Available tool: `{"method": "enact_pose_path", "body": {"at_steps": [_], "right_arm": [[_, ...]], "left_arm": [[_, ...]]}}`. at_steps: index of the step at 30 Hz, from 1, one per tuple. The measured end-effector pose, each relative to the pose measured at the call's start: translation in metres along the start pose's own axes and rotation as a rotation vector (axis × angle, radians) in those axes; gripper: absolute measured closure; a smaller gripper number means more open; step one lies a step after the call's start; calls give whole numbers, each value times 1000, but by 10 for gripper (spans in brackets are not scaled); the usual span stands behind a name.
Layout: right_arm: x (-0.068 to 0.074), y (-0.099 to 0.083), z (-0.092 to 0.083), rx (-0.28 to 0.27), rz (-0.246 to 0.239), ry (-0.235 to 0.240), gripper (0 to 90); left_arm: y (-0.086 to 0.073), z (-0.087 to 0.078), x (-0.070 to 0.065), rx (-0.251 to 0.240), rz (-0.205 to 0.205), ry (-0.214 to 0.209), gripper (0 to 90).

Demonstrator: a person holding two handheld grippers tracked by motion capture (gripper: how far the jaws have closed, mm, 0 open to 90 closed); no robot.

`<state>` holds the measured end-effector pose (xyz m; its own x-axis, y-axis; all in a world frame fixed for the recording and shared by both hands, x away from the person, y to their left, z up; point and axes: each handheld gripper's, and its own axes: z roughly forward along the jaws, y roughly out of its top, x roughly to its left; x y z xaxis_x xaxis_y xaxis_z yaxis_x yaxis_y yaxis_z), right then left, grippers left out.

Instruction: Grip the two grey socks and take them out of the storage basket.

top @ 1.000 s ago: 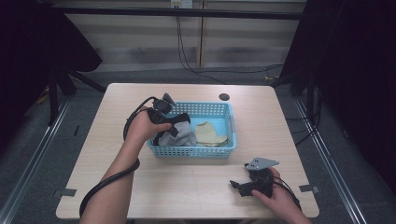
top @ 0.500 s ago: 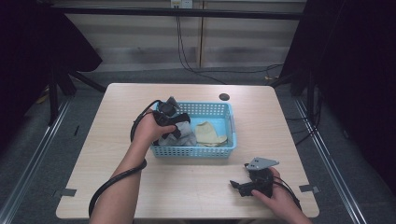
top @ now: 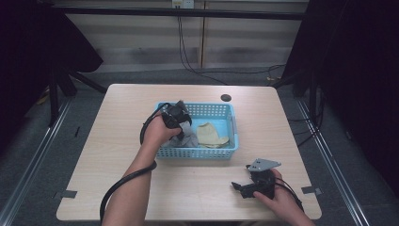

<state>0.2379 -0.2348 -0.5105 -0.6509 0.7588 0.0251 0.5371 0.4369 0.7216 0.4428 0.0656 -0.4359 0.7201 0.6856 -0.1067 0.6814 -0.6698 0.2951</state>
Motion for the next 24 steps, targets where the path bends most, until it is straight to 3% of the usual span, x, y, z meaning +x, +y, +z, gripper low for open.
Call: {"method": "enact_pose_path", "body": {"at_steps": [1, 2, 3, 8, 15, 24], "right_arm": [[0, 0, 0, 0, 0, 0, 114], [0, 0, 0, 3, 3, 6, 114], [0, 0, 0, 3, 3, 6, 114], [0, 0, 0, 3, 4, 6, 115], [0, 0, 0, 3, 3, 6, 115], [0, 0, 0, 3, 3, 6, 114]], "left_arm": [[0, 0, -1, 10, 7, 2, 654], [2, 0, -3, 38, 33, 1, 715], [2, 0, -3, 38, 33, 1, 753], [4, -4, -5, 80, 66, -8, 804], [9, -22, -4, 88, 37, 9, 812], [13, -48, 2, 101, -12, -8, 813]]}}
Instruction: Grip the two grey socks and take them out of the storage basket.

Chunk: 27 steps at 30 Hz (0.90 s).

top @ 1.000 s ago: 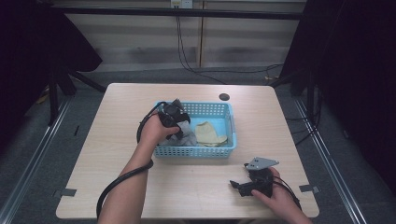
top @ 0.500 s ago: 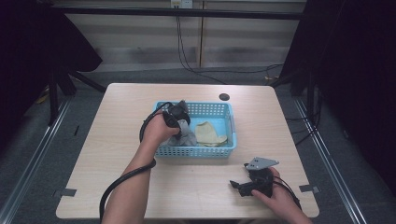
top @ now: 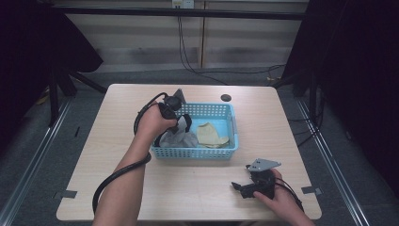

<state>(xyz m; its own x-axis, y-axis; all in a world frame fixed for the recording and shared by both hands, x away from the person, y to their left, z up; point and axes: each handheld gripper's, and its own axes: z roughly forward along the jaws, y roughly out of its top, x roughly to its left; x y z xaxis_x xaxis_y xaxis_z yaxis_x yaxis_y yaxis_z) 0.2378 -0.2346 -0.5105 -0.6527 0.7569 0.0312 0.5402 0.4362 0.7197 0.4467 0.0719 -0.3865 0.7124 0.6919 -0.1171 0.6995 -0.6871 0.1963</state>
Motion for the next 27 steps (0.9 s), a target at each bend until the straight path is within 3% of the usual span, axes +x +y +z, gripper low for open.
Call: {"method": "enact_pose_path", "body": {"at_steps": [14, 27], "right_arm": [[0, 0, 0, 3, 0, 1, 114], [0, 0, 0, 2, 0, 0, 114]], "left_arm": [[5, -30, -1, -10, 18, 6, 812], [8, -57, 0, -29, -5, 15, 812]]}}
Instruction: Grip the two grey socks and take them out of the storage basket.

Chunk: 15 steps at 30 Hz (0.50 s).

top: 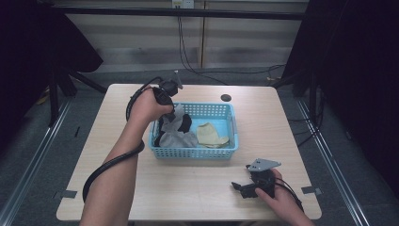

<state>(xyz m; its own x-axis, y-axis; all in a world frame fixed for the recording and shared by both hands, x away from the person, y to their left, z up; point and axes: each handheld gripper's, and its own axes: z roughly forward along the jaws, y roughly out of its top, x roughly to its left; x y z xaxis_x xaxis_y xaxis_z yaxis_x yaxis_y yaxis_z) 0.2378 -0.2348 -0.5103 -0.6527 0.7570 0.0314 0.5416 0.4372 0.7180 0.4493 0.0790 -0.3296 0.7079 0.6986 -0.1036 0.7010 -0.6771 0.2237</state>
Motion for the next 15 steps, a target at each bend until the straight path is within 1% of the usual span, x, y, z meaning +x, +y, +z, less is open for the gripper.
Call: {"method": "enact_pose_path", "body": {"at_steps": [1, 4, 5, 6, 11, 15], "right_arm": [[0, 0, 0, 0, 0, 1, 114], [0, 0, 0, 0, 0, 2, 114], [0, 0, 0, 1, 1, 1, 114], [0, 0, 0, 1, 1, 1, 114], [0, 0, 0, 0, -1, 1, 114], [0, 0, 0, 1, 0, 1, 114]], "left_arm": [[0, -4, 1, 1, 3, 1, 812], [0, -7, 1, 7, -2, 10, 812], [0, -9, 2, 4, 0, 3, 812], [-1, -11, 2, 5, -2, 7, 812], [-3, -17, 4, 6, -7, 8, 811], [-8, -19, 8, 14, -14, 11, 811]]}}
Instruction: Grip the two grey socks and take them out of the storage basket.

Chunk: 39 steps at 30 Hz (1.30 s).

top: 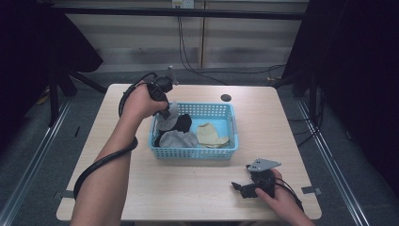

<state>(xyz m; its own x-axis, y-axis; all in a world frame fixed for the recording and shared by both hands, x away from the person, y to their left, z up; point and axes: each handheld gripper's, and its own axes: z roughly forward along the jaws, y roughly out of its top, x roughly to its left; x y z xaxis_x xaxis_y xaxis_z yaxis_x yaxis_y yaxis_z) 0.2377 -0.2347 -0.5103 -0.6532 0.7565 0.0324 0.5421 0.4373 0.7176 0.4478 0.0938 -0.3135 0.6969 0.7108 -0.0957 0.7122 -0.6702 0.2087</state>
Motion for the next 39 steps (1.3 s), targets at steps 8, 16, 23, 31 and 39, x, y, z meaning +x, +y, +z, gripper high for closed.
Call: {"method": "enact_pose_path", "body": {"at_steps": [8, 16, 23, 31, 39], "right_arm": [[0, 0, 0, 0, 0, 0, 114], [0, 0, 0, 0, 0, 0, 114], [0, 0, 0, 0, -1, 0, 114], [0, 0, 0, 0, -1, 0, 114], [0, 0, 0, 0, 0, 0, 114]], "left_arm": [[-10, -6, 11, 3, -31, -1, 811], [-21, -17, 20, -6, -59, 1, 811], [-30, -24, 27, -14, -76, 10, 810], [-43, -31, 38, -36, -108, 25, 805], [-58, -33, 51, -55, -148, 23, 803]]}}
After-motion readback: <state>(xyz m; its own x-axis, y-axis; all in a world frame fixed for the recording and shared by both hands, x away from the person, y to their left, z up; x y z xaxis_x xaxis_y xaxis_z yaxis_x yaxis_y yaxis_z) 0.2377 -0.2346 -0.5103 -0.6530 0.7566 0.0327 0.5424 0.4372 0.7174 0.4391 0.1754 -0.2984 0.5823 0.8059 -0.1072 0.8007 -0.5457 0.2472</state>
